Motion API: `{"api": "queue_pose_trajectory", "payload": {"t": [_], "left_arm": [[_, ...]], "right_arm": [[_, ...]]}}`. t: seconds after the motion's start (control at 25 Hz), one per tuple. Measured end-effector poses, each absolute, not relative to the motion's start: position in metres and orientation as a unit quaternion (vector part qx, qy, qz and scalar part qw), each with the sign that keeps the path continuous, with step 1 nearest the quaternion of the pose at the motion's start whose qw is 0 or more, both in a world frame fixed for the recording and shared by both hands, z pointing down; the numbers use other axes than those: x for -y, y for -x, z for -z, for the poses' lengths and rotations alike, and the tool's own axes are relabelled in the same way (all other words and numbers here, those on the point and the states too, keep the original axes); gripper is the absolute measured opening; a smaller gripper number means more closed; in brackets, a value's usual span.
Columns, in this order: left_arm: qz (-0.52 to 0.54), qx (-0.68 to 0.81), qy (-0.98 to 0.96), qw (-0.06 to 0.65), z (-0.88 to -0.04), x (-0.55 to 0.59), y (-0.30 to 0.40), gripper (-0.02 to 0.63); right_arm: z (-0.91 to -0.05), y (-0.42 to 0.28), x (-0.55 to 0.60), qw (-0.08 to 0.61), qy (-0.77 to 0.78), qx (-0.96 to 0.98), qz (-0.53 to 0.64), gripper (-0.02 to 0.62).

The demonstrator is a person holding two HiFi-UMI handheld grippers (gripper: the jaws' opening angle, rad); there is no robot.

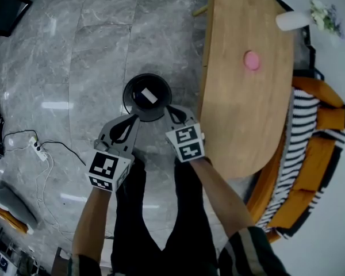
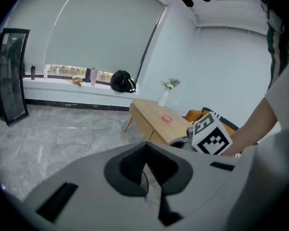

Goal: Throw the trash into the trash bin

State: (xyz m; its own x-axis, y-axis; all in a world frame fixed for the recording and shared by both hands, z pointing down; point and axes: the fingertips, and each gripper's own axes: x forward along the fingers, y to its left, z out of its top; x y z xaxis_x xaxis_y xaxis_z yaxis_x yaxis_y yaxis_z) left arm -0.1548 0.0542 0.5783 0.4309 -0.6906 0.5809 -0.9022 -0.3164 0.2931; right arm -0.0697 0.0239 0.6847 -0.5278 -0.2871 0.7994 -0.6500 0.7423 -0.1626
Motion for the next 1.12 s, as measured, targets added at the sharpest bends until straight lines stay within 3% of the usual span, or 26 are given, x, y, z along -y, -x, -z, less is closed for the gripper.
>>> {"api": "queue_pose_trajectory", "payload": {"t": [0.44, 0.76, 1.12], "left_arm": [[-0.18, 0.485, -0.81, 0.275, -0.539, -0.004, 0.073, -0.002], [-0.19, 0.464, -0.819, 0.281, -0.543, 0.027, 0.003, 0.0], [-0.197, 0.446, -0.826, 0.281, -0.552, 0.047, -0.049, -0.002]], "right_arm": [[-0.614, -0.029, 0.029, 0.339, -0.338, 0.848, -0.226, 0.0], [-0.613, -0.124, 0.063, 0.313, -0.388, 0.832, -0.244, 0.0], [-0.609, -0.183, 0.104, 0.276, -0.432, 0.825, -0.239, 0.0]]}}
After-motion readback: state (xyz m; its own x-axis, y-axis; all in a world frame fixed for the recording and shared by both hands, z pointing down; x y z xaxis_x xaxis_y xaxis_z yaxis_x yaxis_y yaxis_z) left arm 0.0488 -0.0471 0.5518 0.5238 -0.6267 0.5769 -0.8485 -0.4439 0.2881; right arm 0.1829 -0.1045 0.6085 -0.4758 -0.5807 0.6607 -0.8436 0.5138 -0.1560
